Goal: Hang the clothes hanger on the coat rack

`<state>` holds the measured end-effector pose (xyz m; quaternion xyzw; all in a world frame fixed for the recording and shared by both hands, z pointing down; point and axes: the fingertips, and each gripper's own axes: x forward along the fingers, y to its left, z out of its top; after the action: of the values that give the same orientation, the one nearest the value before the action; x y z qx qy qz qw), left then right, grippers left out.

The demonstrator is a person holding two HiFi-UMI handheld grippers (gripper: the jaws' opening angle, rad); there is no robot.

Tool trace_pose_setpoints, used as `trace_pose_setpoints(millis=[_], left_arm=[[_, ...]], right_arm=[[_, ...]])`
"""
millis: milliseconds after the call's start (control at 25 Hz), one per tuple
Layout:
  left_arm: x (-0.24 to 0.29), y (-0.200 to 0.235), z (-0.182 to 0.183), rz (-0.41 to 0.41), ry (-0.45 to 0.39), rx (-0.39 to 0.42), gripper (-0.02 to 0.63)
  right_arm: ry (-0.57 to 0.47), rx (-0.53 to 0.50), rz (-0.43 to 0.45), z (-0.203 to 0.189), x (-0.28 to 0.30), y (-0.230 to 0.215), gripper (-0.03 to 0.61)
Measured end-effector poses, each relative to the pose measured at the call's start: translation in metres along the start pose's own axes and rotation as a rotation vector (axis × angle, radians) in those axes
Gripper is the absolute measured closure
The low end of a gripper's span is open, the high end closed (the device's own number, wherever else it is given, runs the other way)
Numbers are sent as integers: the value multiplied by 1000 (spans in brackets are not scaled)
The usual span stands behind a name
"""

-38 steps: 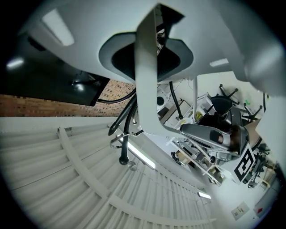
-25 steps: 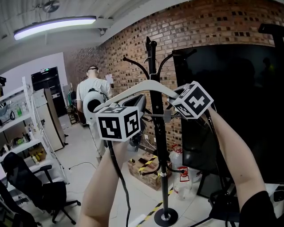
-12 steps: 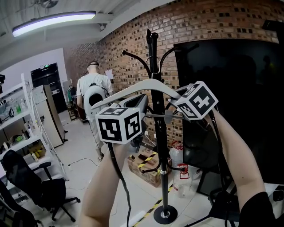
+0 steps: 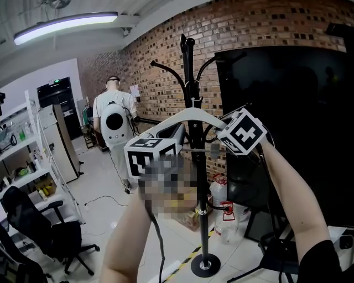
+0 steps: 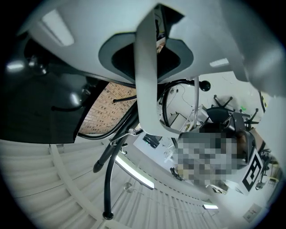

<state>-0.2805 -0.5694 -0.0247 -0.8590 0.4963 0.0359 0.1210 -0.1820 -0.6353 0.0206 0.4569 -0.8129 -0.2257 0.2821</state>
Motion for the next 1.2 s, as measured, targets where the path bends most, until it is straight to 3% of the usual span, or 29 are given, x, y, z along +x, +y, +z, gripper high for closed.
trace_pose_setpoints(millis=[280,520,680,760,1080,1200], left_arm=[[0,0,-17,9,7,-16,609],[-3,-1,-33,8,13,-36,609],[-8,2,-32,23,-2,-30,609],[-8,2,-29,29,-10,-20,609],[-1,3,-24,25,12,-54,609],[-6,5,-15,49,-17,-51,609]], right_arm=[[-68,14,-34,1,5,8,472],[-126,-18,-122,5,5,10,462],[-227,-10,-175,13,1,8,447],[-266,-3,-182,15,-2,9,397],[-308,-10,-234,23,-20,1,380],[-347,-4,-252,30,-37,-2,376]])
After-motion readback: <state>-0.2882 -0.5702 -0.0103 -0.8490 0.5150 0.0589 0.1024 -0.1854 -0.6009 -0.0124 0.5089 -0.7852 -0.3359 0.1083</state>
